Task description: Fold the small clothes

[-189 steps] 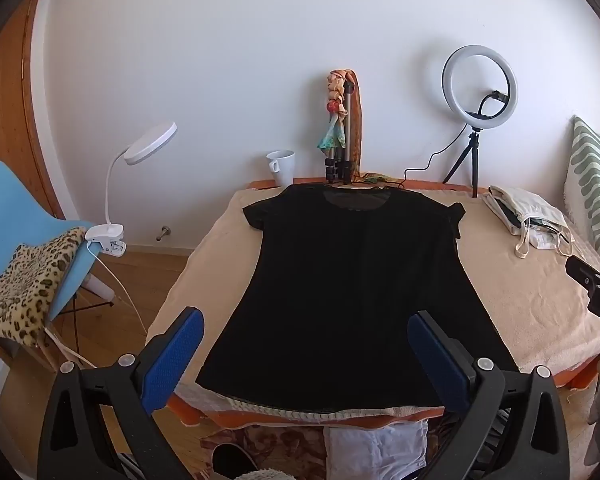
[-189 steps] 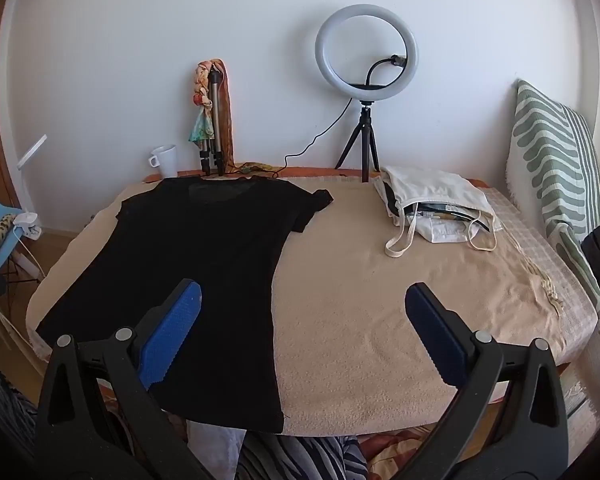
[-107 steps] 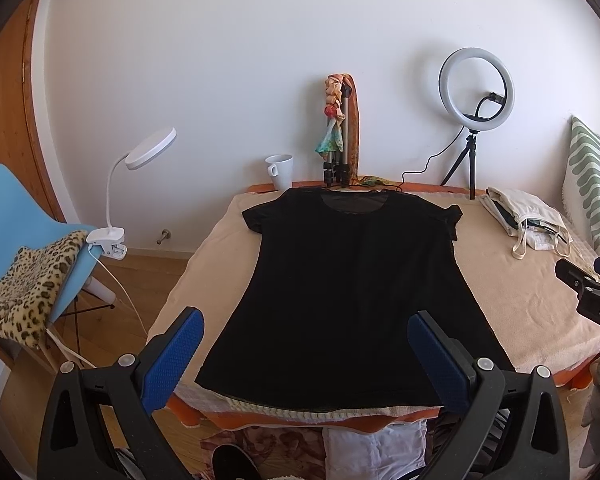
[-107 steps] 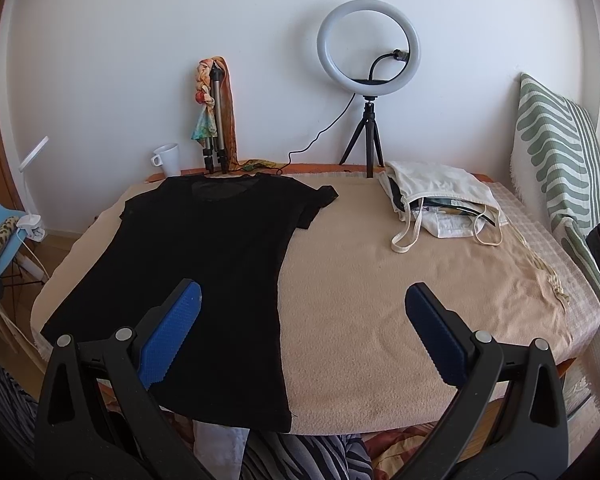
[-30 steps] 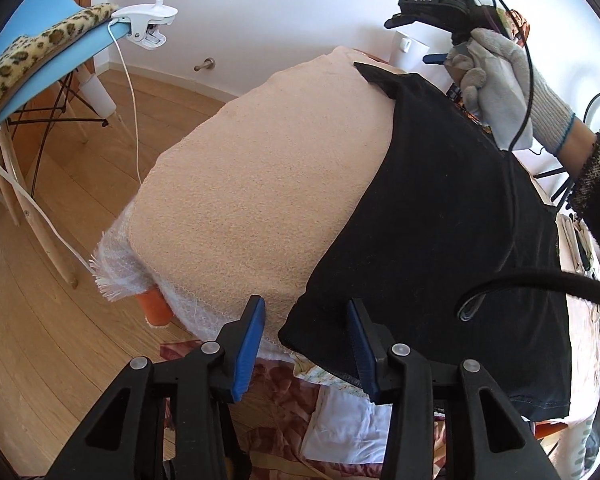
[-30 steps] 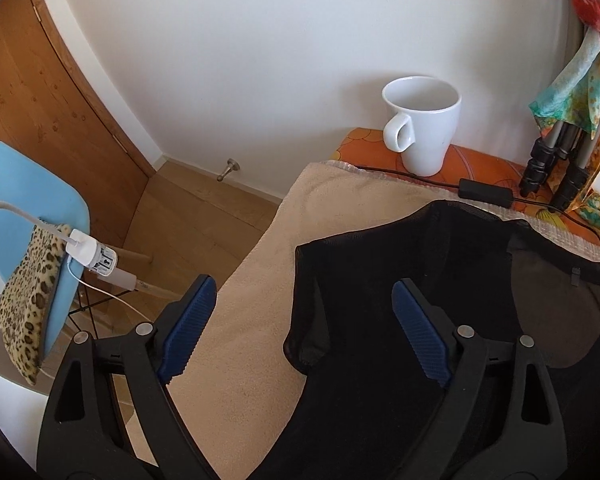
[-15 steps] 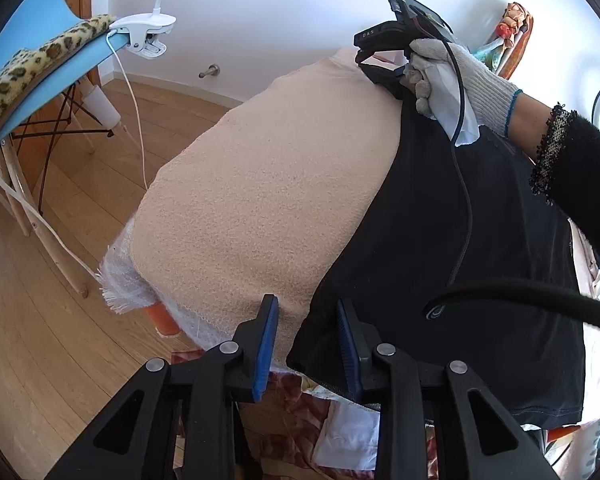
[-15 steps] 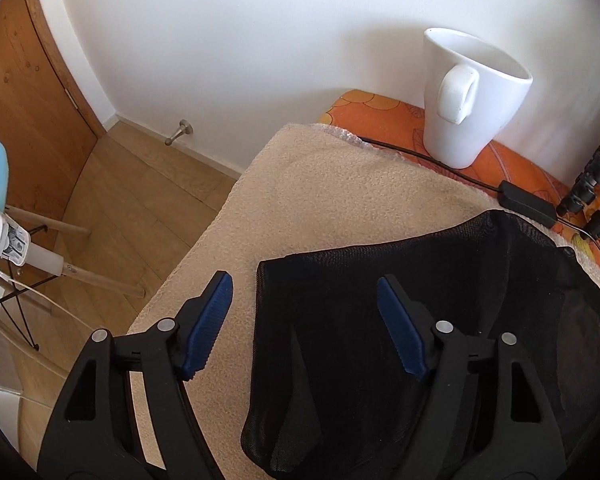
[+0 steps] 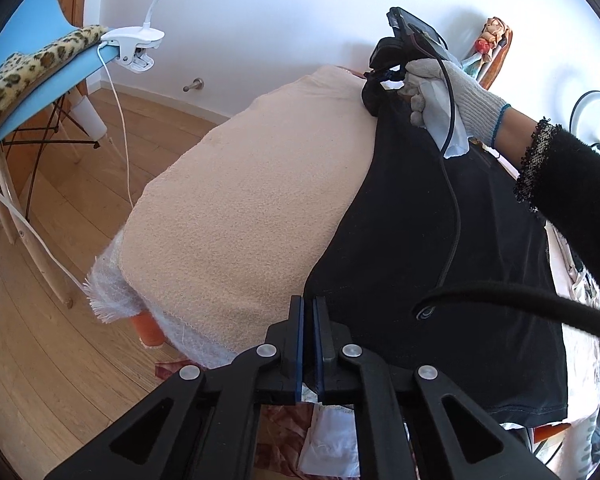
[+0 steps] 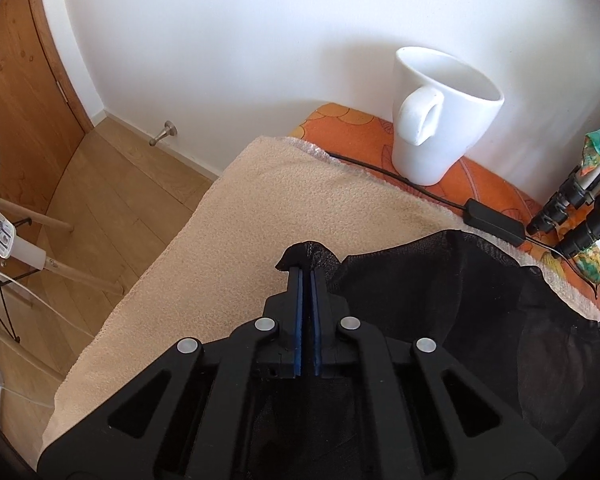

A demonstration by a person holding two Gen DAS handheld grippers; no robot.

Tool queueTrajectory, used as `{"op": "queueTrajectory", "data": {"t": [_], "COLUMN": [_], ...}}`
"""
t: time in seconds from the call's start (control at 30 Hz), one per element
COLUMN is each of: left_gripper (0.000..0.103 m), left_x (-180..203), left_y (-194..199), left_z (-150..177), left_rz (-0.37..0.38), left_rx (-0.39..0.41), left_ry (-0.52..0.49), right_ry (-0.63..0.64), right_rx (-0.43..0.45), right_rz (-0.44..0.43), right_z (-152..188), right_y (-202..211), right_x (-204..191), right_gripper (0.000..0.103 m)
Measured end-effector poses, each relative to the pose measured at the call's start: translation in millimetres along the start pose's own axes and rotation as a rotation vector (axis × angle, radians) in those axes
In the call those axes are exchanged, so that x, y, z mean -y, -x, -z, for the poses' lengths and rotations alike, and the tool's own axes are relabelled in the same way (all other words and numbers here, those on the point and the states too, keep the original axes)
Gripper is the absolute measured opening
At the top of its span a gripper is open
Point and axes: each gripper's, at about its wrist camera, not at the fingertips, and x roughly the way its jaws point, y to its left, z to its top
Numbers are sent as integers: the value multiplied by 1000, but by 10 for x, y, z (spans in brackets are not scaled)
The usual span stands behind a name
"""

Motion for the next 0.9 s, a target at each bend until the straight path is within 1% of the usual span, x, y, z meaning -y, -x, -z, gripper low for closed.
{"op": "queueTrajectory", "data": {"t": [0.13, 0.27, 0.4, 0.5, 0.7, 0.8, 0.9], "left_gripper": [1, 0, 0, 0, 0, 0, 0], "left_x": [47, 135, 349, 526, 867, 1042, 1208], "left_y": [66, 147, 245, 271, 205, 128, 58], "left_z": [-14, -9, 0, 15, 80, 150, 235], "left_rz": [32, 98, 140, 175, 243, 277, 297], "left_rx": [21, 33, 63, 63, 24, -13, -52], "left_ry": [-6, -14, -79, -137, -236, -273, -310], "right_ry": [-36, -77, -86, -104, -172, -212, -270], "right_rx": [24, 48, 76, 92, 127, 145, 121], "right_rz": [-13, -38, -41, -40, -22, 12, 38], "right_z": [-46, -65, -30, 20, 260, 448, 615], "right_y": [146, 281, 436, 553, 800, 892, 859], "right_x": [154, 352, 514, 667, 1159, 1465, 1742], "right_gripper": [4, 4, 4, 4, 4, 4, 4]}}
